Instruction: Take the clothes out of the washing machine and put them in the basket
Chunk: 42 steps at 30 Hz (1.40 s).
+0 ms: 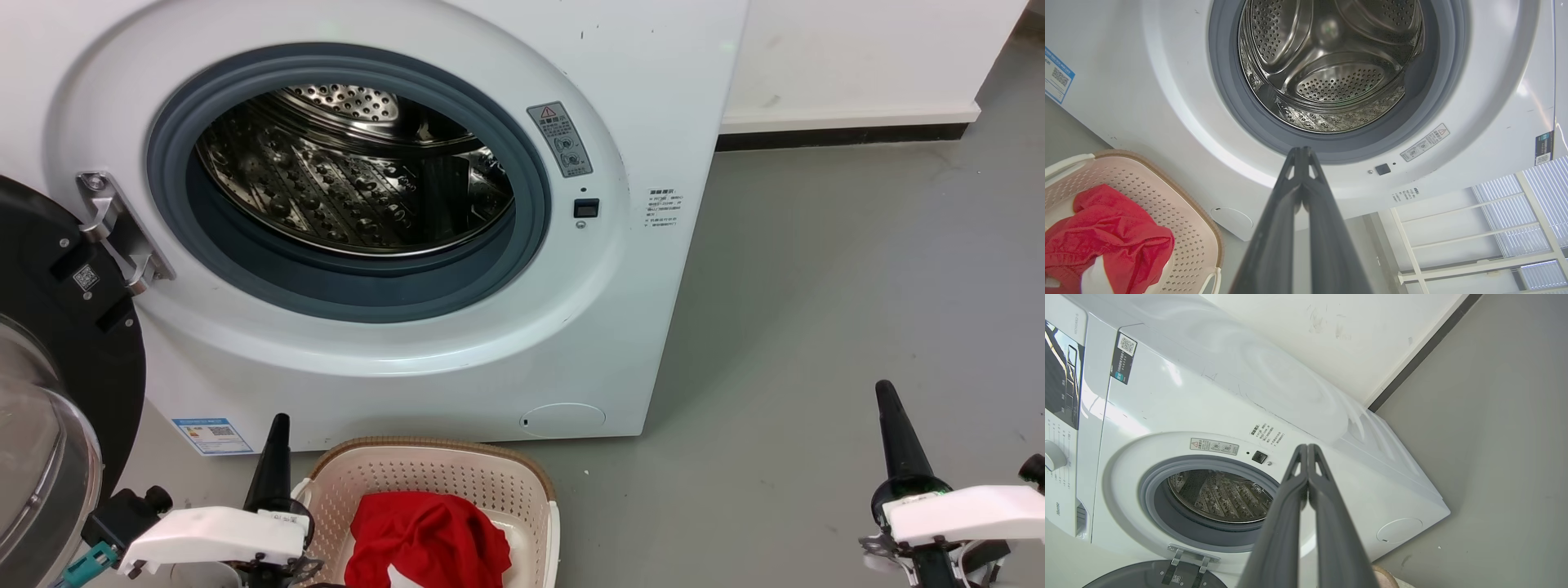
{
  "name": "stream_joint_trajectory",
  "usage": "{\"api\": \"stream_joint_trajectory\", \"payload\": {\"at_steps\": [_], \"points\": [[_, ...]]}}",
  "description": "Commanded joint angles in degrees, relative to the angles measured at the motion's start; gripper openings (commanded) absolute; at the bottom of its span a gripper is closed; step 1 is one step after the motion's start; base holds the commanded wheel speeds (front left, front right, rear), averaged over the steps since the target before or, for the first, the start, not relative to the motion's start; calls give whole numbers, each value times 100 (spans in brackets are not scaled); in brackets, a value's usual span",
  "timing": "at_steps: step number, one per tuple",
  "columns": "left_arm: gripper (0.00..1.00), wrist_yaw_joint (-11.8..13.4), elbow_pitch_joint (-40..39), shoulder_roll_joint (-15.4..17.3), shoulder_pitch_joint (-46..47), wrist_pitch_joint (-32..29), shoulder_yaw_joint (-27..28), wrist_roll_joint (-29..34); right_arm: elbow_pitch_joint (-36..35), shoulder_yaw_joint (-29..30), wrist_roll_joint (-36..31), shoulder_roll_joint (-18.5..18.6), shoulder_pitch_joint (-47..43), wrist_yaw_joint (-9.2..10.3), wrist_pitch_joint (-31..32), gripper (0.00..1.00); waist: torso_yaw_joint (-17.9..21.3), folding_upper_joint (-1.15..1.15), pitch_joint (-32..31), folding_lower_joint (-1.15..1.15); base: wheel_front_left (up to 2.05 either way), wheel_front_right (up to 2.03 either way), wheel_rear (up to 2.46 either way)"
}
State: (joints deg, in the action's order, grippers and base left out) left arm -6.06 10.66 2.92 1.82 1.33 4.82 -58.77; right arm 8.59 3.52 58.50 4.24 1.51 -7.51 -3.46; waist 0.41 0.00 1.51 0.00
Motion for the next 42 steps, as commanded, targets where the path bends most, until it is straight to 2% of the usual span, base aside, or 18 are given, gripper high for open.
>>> {"api": "stream_joint_trajectory", "payload": {"at_steps": [1, 18, 42], "points": [[0, -25, -27, 3, 154, -36, 31, -167, -9, 10, 183, 45, 169, 0, 44, 0, -1, 0, -3, 0, 0, 0, 0], [0, -67, 101, 0, 271, -304, 79, -1265, 180, 38, 1350, 40, 270, 1, 317, 0, -12, 0, -40, 0, 0, 0, 0], [0, -120, 247, -4, 382, -596, 144, -2493, 392, 83, 2639, 17, 401, 2, 638, 0, -28, 0, -90, 0, 0, 0, 0]]}}
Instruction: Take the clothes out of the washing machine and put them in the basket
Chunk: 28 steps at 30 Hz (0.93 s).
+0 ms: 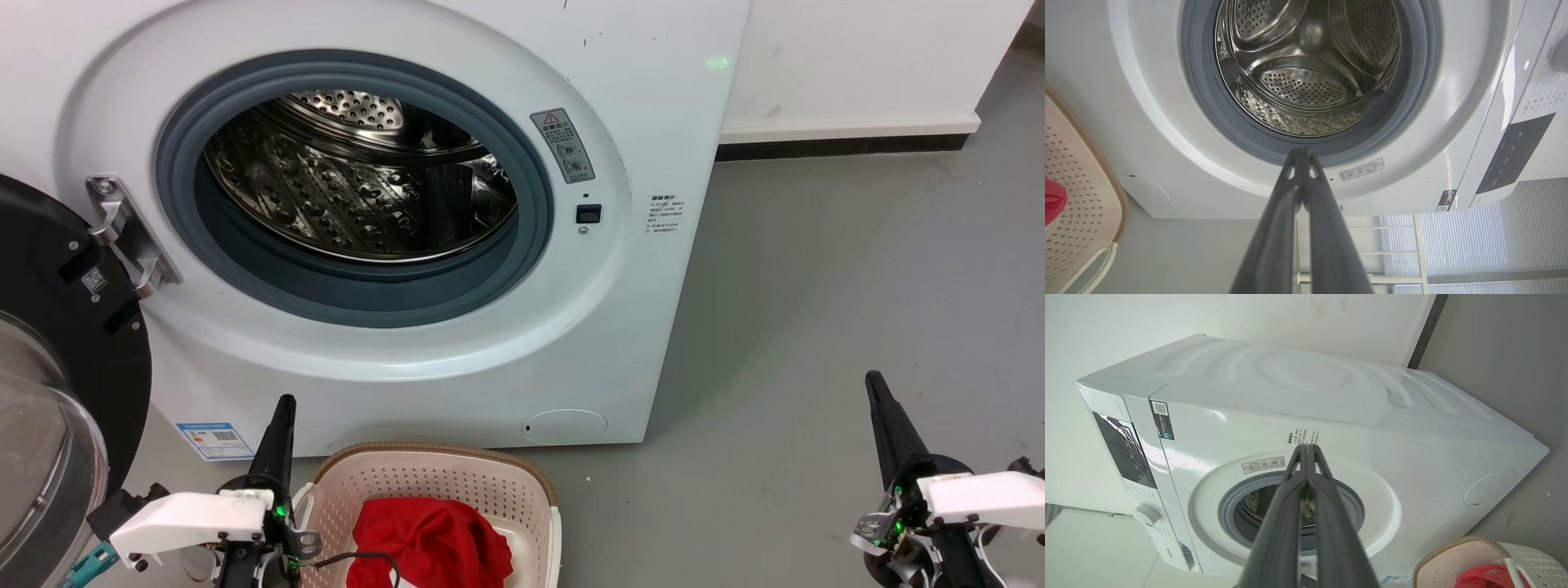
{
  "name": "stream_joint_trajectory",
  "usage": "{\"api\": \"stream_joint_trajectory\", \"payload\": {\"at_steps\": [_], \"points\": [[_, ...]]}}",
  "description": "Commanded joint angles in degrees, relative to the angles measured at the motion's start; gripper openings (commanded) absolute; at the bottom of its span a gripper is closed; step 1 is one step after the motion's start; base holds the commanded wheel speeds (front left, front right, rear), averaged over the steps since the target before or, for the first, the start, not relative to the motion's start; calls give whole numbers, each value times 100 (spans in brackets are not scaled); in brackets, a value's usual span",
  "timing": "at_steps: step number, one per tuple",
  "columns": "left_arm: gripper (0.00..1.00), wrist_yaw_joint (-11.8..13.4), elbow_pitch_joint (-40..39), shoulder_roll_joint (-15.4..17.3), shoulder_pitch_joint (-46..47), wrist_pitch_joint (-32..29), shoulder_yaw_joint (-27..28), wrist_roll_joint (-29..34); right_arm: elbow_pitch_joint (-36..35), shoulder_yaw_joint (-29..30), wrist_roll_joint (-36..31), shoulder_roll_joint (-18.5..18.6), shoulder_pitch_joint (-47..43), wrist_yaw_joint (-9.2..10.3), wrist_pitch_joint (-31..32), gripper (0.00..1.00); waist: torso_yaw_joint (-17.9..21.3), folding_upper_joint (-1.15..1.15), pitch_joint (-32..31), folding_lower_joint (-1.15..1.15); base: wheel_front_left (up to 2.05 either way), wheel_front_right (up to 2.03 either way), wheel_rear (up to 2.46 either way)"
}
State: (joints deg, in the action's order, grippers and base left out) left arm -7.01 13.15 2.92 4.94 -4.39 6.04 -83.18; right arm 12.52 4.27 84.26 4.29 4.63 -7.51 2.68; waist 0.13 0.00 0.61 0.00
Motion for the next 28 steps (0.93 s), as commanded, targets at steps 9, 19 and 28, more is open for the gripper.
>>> {"api": "stream_joint_trajectory", "payload": {"at_steps": [9, 19, 28], "points": [[0, -42, 51, -5, 120, -118, 44, -459, 71, 27, 484, 0, 149, 2, 136, 0, -6, 0, -19, 0, 0, 0, 0], [0, -55, 98, -7, 142, -217, 64, -877, 154, 49, 920, -13, 163, 3, 245, 0, -12, 0, -39, 0, 0, 0, 0], [0, -59, 101, -7, 150, -235, 64, -925, 157, 68, 948, -28, 180, 3, 279, 0, -13, 0, -43, 0, 0, 0, 0]]}}
